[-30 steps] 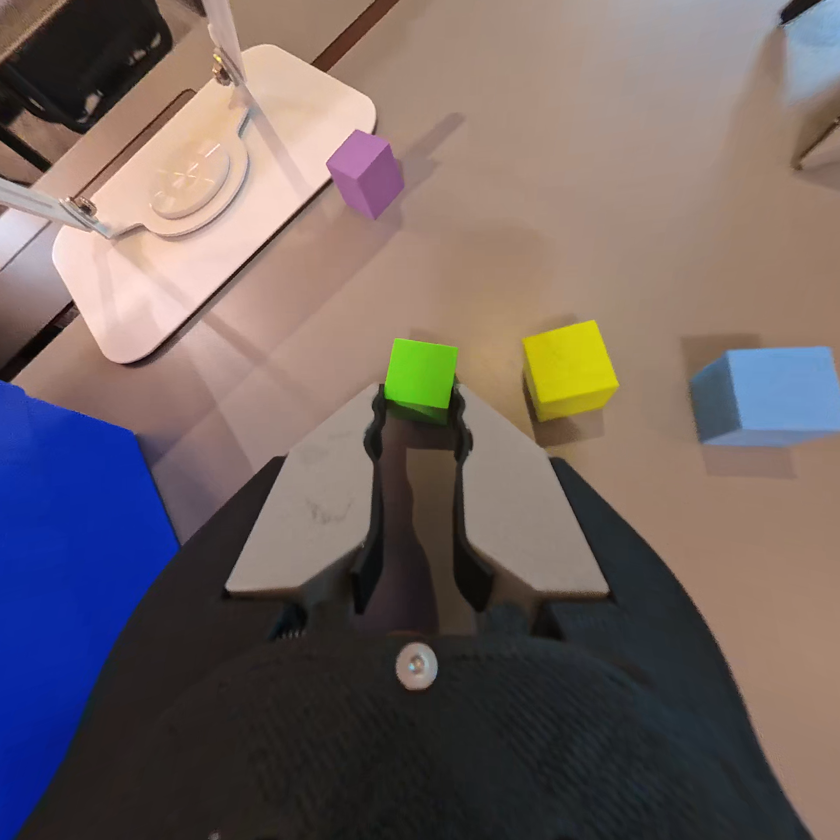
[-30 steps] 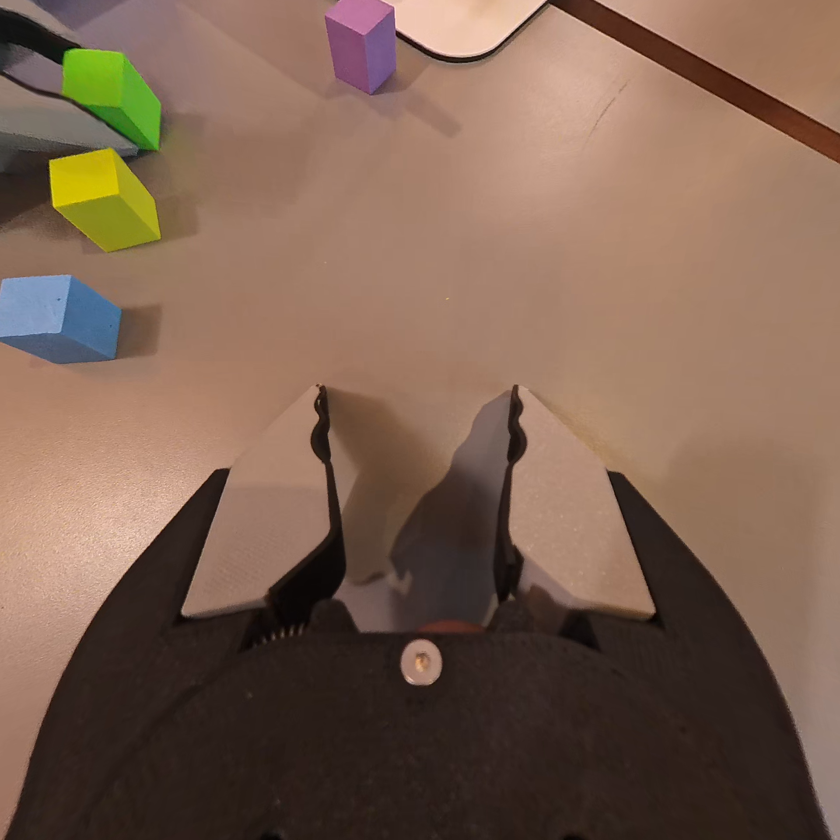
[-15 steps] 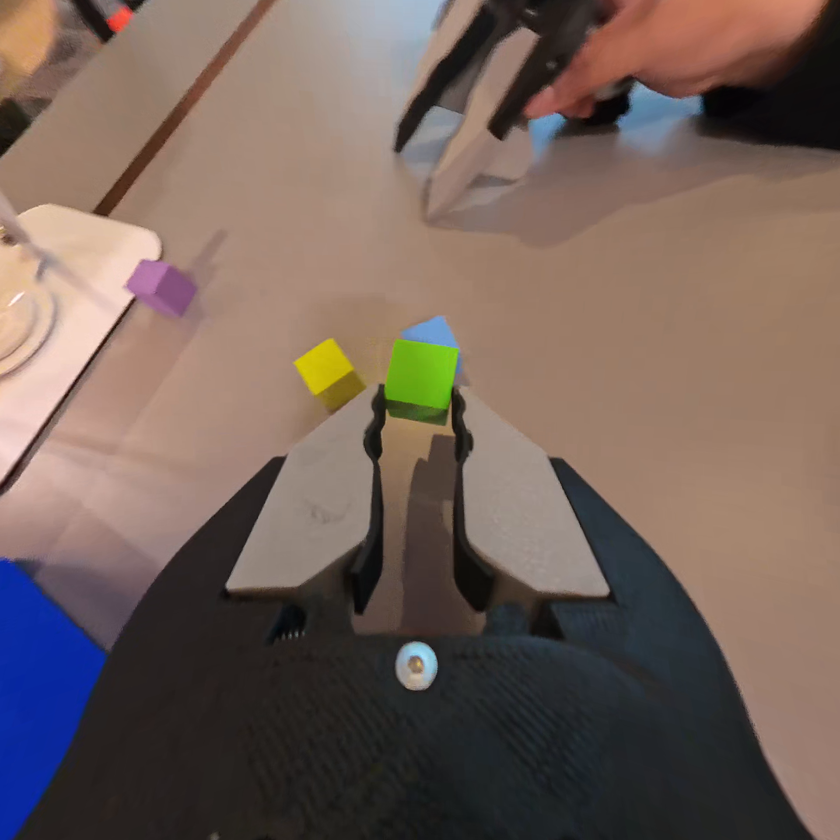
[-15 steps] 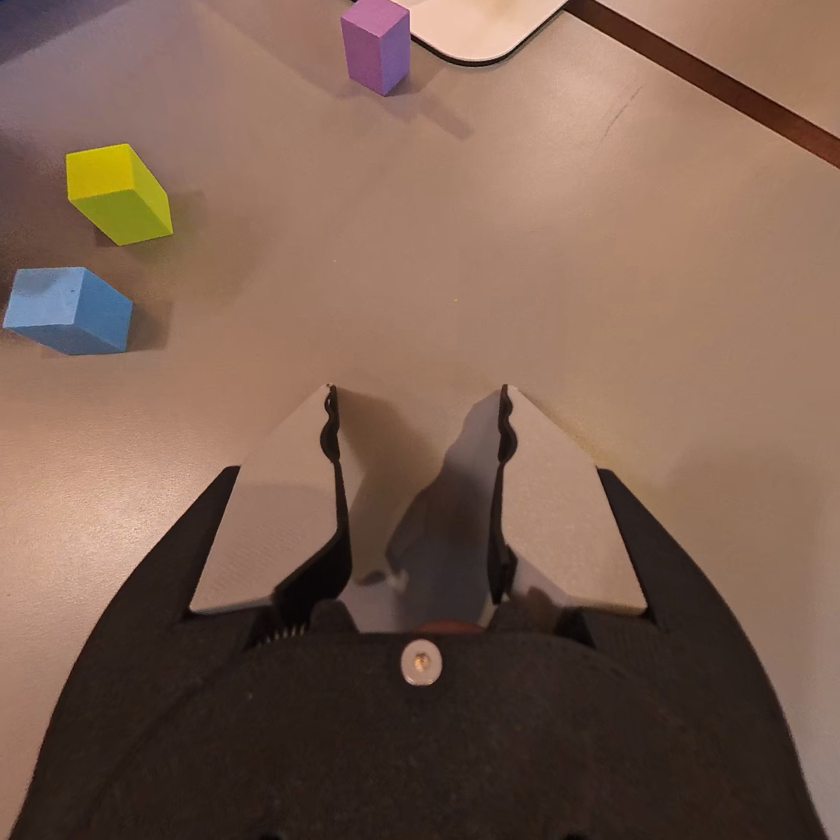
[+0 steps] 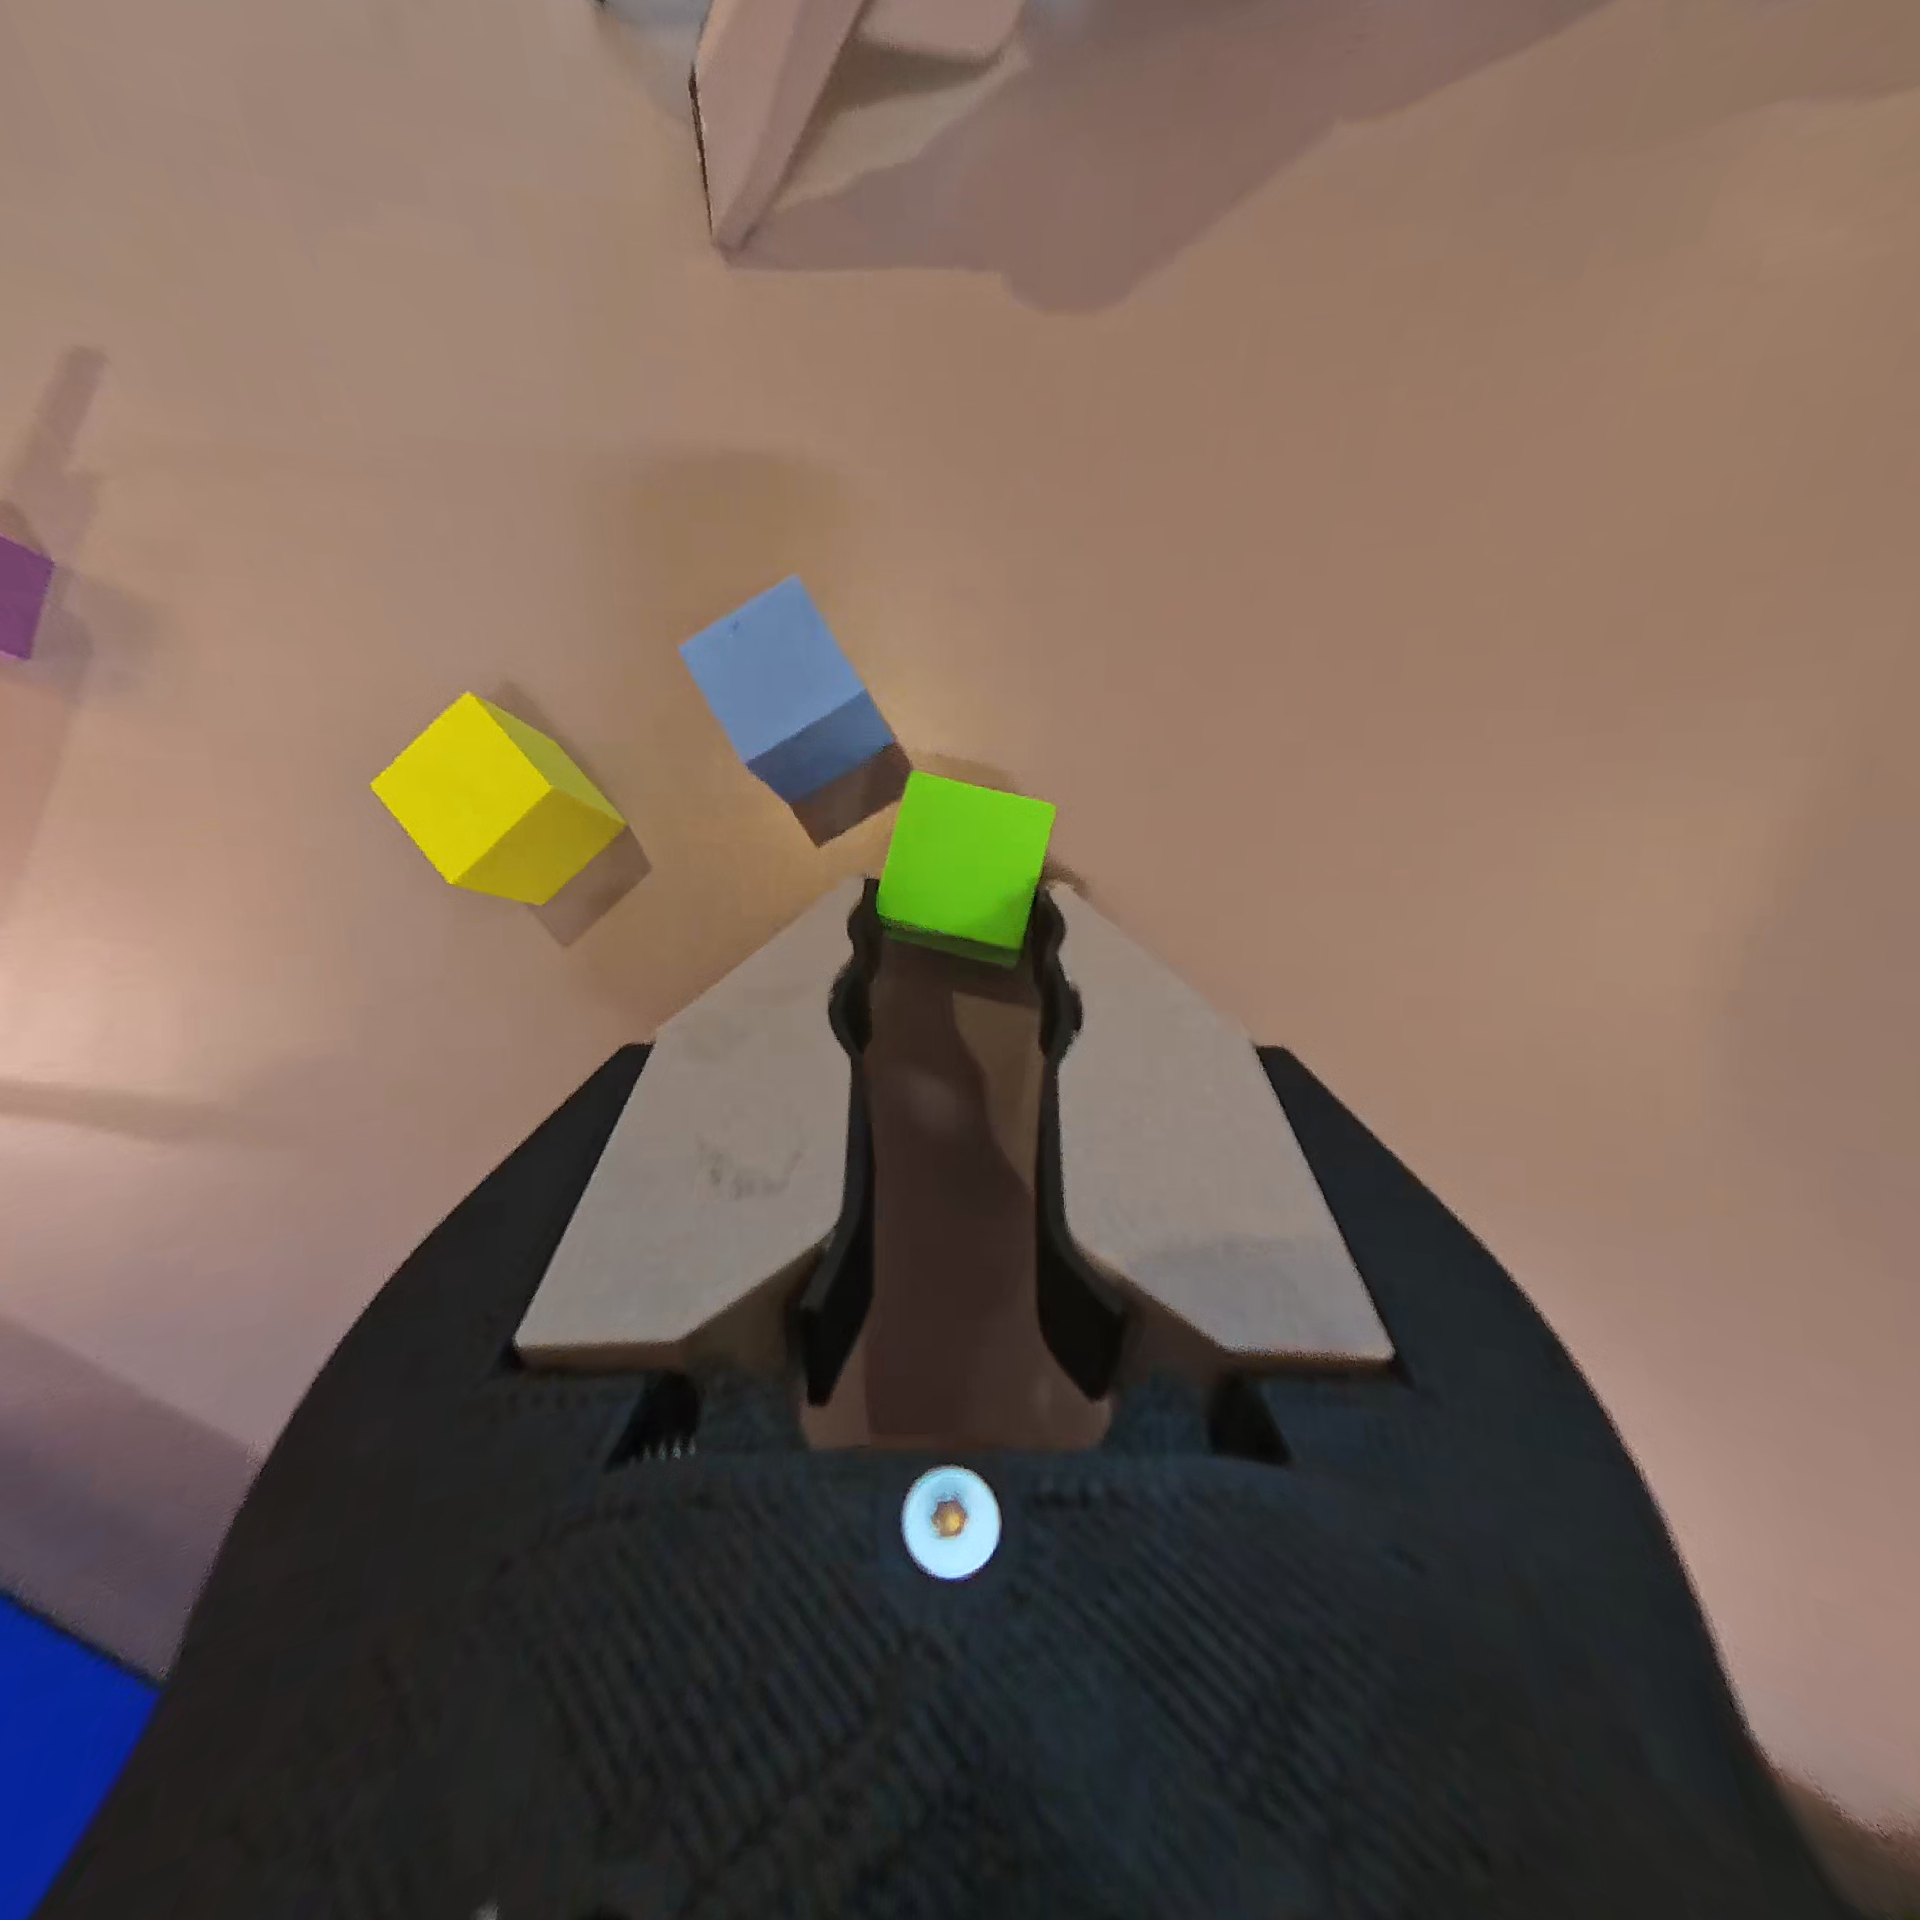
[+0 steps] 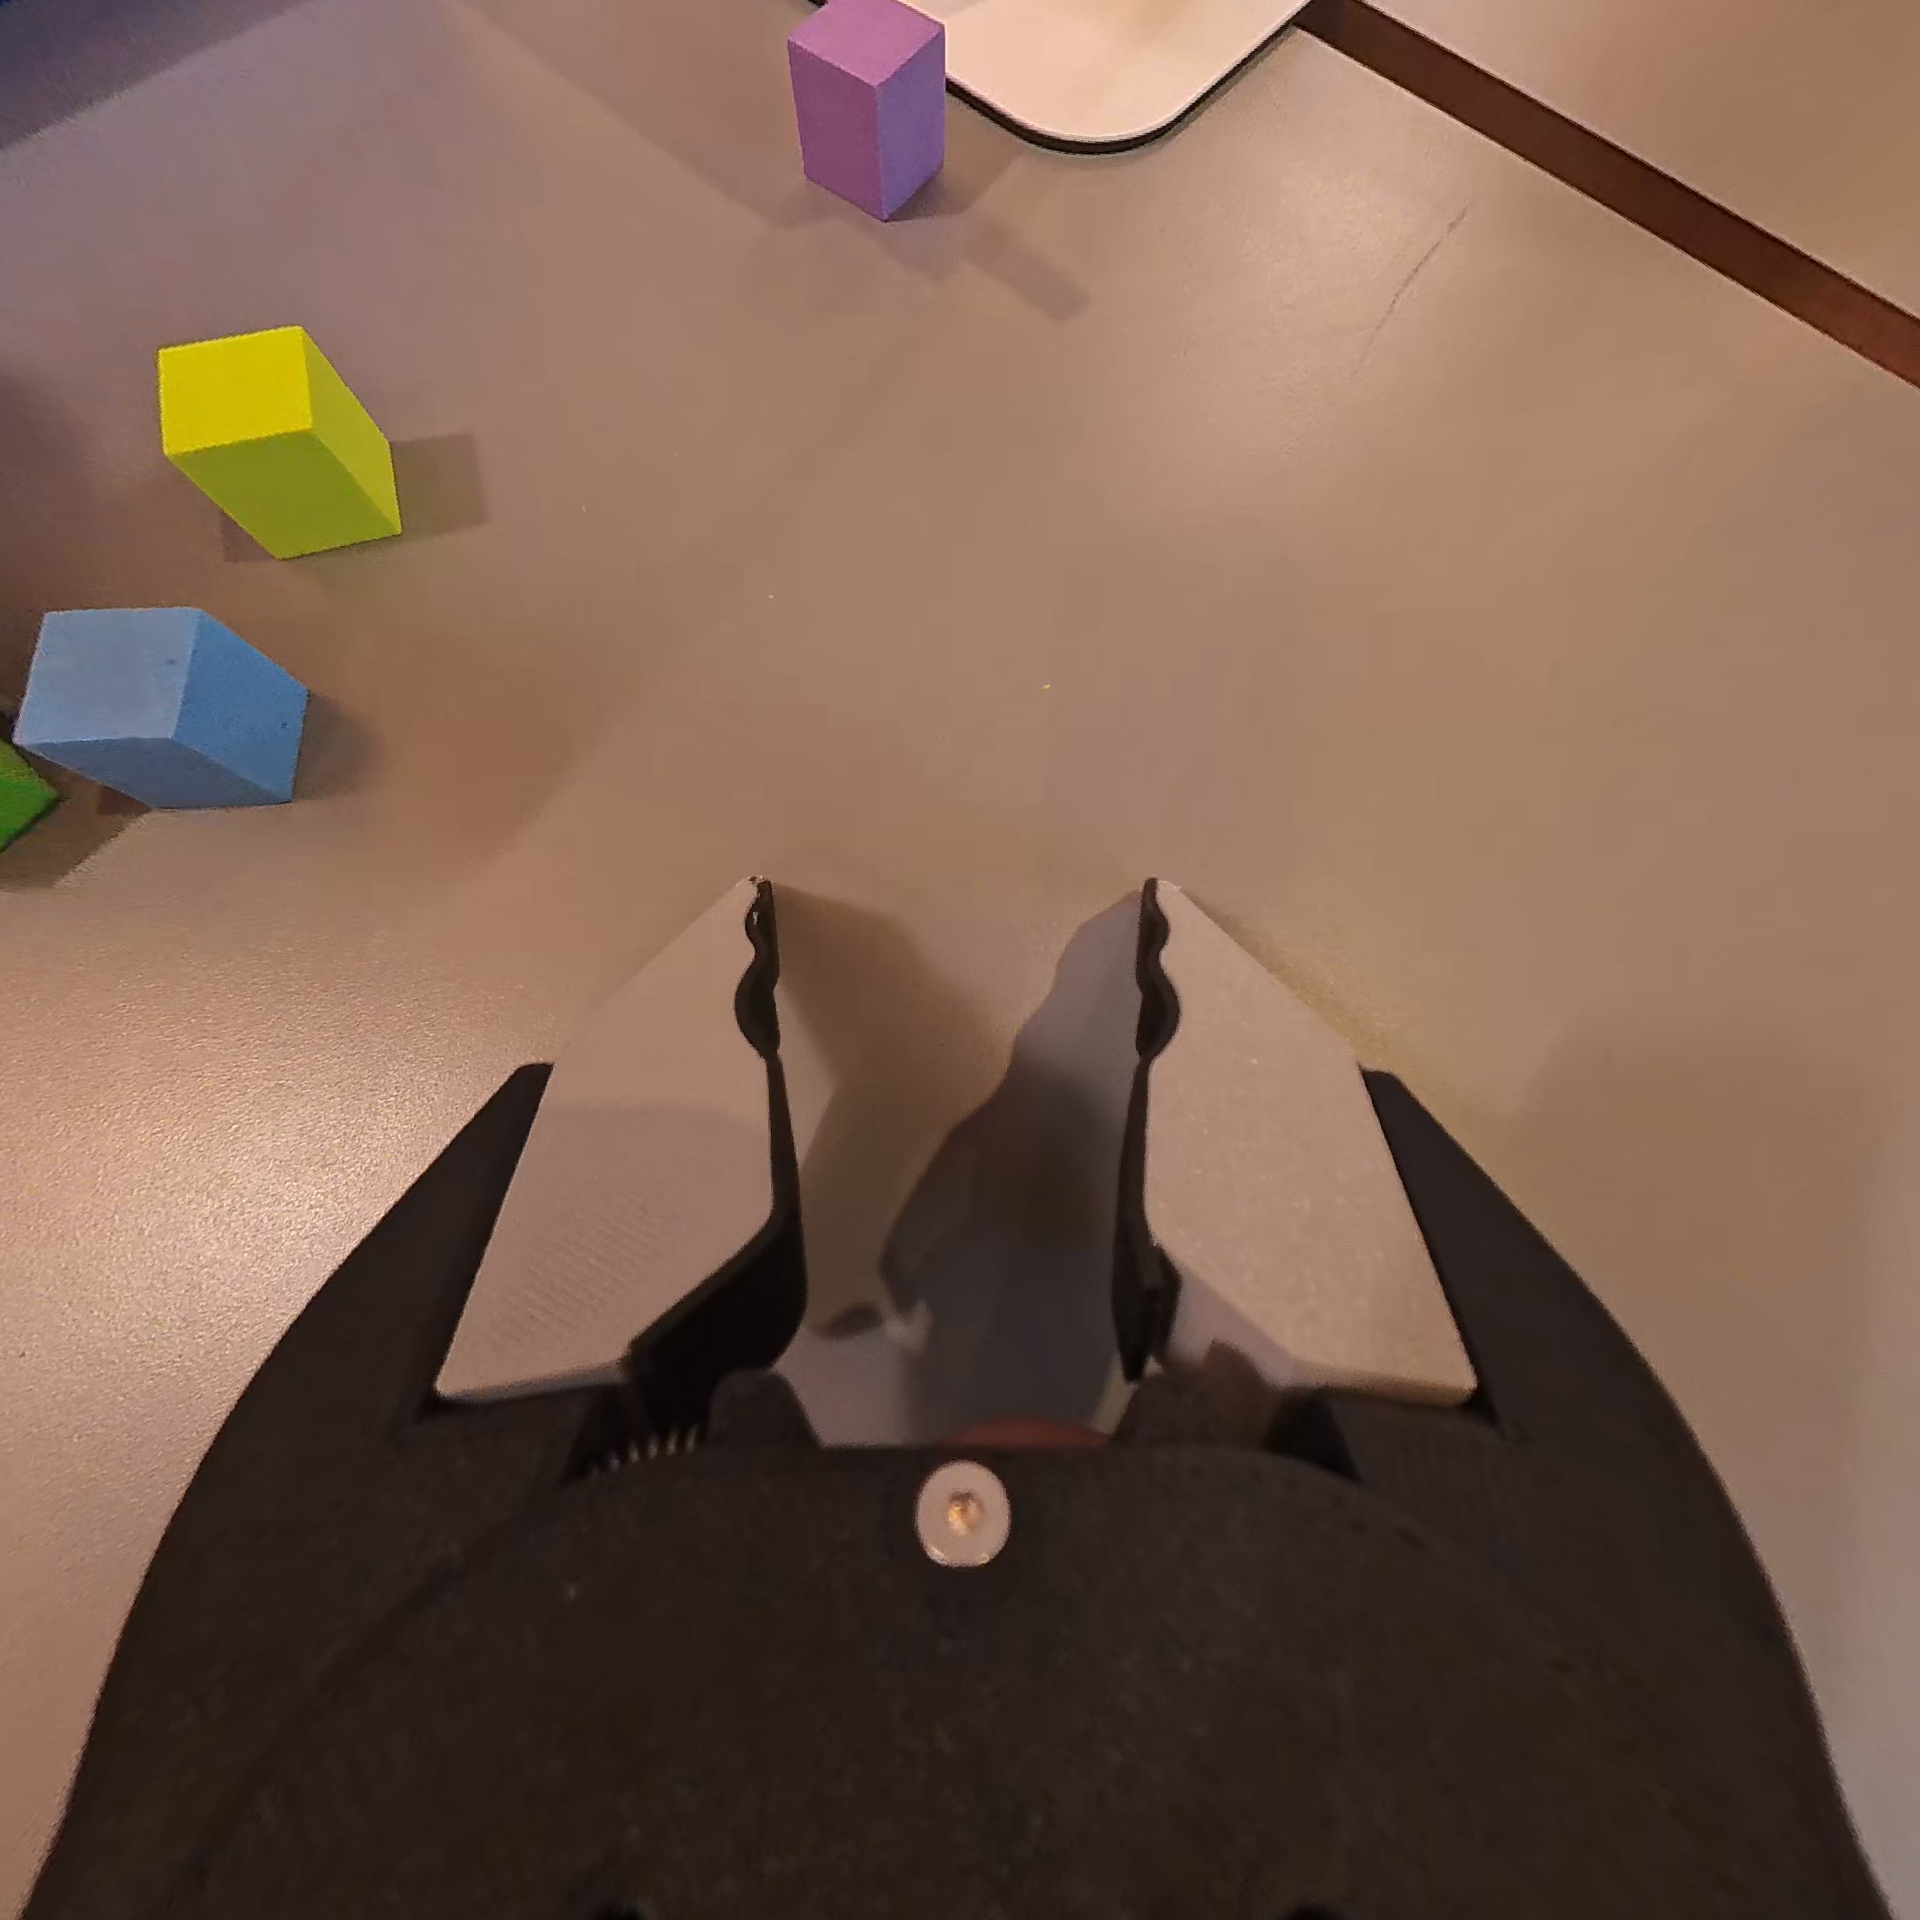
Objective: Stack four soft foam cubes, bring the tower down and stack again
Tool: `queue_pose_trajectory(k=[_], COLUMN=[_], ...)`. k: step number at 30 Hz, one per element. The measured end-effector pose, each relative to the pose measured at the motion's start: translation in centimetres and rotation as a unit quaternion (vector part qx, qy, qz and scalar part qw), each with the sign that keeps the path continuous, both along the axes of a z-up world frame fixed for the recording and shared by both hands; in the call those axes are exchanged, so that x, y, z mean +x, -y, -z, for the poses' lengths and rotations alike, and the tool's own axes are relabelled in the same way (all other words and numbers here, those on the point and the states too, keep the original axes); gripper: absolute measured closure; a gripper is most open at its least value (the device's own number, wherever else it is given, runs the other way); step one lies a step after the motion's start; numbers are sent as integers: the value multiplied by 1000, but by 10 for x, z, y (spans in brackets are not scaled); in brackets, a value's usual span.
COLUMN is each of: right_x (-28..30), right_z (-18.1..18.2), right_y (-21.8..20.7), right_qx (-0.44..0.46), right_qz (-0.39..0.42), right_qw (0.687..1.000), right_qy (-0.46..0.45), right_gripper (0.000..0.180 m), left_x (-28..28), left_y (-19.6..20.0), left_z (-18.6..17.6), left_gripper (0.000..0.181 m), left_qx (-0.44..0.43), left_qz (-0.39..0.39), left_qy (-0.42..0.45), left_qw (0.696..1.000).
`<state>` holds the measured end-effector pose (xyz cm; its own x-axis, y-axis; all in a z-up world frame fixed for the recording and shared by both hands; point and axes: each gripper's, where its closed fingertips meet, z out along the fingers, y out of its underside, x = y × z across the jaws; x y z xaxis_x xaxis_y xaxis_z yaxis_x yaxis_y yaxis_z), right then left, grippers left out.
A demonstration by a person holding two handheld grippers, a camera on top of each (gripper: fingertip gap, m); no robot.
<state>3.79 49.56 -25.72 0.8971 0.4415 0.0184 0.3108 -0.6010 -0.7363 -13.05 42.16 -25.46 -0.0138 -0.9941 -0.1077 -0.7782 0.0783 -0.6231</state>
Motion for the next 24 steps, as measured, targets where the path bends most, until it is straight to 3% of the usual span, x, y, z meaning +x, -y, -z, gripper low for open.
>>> queue_pose_trajectory(k=[24], right_x=[0], right_z=[0], right_y=[0], right_qx=[0], right_qz=[-1], right_qw=[1000], right_qy=[0], right_gripper=[112], left_x=[32], left_y=[15], left_z=[-1], left_gripper=[150], left_qx=[11], left_qz=[24], left_qy=[34], left_qw=[999])
